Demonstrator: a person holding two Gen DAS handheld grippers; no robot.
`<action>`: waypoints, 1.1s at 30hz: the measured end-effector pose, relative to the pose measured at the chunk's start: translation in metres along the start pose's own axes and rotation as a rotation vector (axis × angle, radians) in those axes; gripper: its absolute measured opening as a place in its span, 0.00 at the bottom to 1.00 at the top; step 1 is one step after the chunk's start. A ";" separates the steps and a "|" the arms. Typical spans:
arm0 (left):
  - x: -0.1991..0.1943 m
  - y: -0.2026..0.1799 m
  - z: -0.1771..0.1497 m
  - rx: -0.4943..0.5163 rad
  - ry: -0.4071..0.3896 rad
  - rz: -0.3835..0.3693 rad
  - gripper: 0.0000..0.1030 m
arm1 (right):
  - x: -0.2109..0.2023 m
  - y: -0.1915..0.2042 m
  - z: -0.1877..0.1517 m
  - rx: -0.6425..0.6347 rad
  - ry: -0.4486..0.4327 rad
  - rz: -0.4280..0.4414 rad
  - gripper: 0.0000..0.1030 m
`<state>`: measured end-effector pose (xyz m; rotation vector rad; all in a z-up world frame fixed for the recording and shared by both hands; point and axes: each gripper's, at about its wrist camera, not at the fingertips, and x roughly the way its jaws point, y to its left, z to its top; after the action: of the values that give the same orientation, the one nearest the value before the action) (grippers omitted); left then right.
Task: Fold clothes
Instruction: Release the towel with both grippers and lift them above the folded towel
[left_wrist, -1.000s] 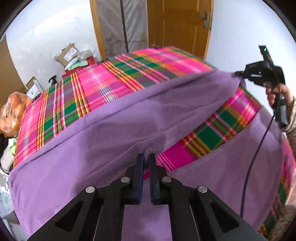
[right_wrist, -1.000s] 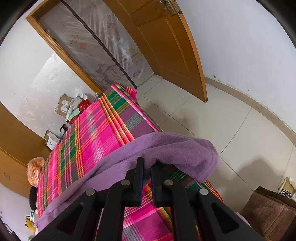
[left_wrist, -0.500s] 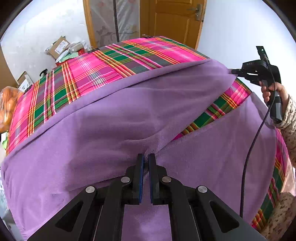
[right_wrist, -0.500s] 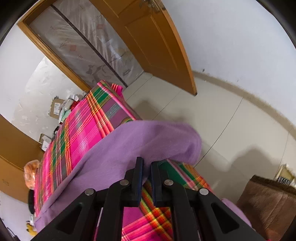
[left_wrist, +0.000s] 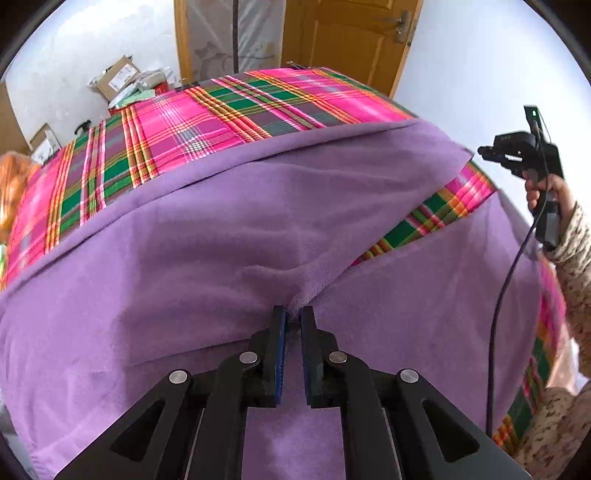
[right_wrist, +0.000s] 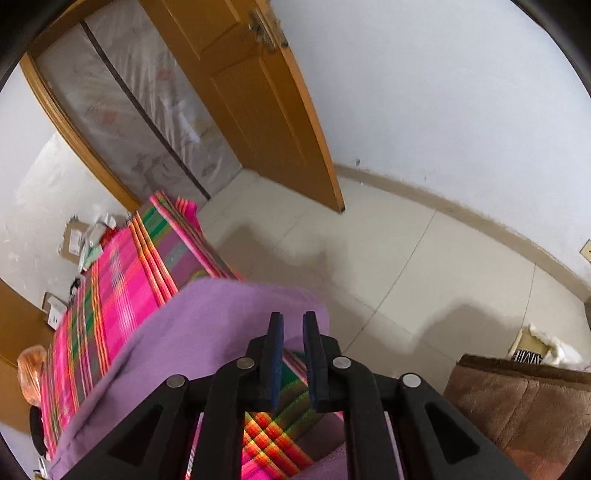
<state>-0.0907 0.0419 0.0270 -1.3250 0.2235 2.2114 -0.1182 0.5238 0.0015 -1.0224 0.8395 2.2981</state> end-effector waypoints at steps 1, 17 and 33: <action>-0.002 0.003 0.000 -0.019 -0.006 -0.021 0.09 | -0.004 0.004 0.001 -0.016 -0.012 0.006 0.12; -0.039 0.104 0.003 -0.335 -0.170 0.019 0.18 | 0.009 0.176 -0.073 -0.589 0.141 0.272 0.12; -0.004 0.204 0.019 -0.539 -0.099 0.047 0.18 | 0.038 0.267 -0.131 -0.766 0.183 0.291 0.13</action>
<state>-0.2124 -0.1226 0.0129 -1.4766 -0.4126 2.4694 -0.2486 0.2544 -0.0086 -1.5176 0.1376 2.8920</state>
